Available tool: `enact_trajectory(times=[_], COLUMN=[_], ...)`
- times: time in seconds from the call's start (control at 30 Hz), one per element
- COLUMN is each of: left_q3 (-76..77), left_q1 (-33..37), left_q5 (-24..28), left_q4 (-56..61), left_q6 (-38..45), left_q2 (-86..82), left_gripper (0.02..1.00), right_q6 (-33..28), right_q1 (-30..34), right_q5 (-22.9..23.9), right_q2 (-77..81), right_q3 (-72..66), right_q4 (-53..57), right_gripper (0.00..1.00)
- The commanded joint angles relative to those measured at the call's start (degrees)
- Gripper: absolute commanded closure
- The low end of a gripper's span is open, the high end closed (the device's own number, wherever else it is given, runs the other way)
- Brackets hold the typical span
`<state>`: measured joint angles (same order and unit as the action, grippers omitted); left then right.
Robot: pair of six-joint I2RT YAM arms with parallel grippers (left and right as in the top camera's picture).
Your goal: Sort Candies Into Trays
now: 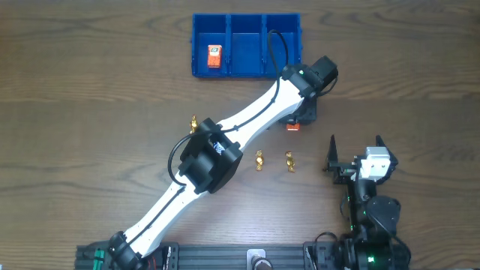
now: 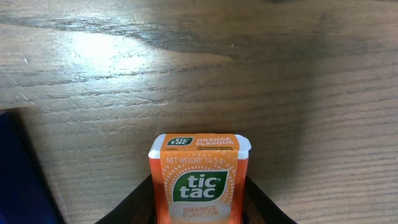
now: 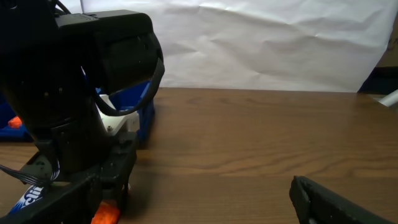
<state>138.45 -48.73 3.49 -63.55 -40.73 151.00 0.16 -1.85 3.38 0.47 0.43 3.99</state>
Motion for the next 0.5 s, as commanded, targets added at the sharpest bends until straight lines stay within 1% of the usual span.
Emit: enact_trajectory(times=[0.03, 0.17, 0.23, 0.37, 0.5], left_q3=[-0.17, -0.17, -0.17, -0.17, -0.17], left_q1=[0.74, 3.39, 6.01, 12.87, 20.74], left_q5=[-4.83, -11.08, -12.33, -12.9, -10.64], left_q4=[-0.5, -2.93, -3.19, -3.19, -3.08], left_q6=[0.55, 1.2, 3.23, 7.3, 11.69], left_q2=[-3.93, -12.59, -16.61, -22.36, -23.71], left_gripper=[0.663, 0.656, 0.66, 0.669, 0.673], right_q6=[-0.68, -0.68, -0.66, -0.66, -0.66], right_q1=[-0.35, -0.35, -0.35, -0.35, -0.35], right_q5=[-0.09, -0.09, -0.09, -0.09, -0.09], right_q2=[-0.31, -0.31, -0.31, -0.31, -0.31], right_q3=[0.02, 0.02, 0.02, 0.02, 0.02], right_q4=[0.44, 0.44, 0.44, 0.44, 0.44], right_gripper=[0.003, 0.003, 0.003, 0.003, 0.003])
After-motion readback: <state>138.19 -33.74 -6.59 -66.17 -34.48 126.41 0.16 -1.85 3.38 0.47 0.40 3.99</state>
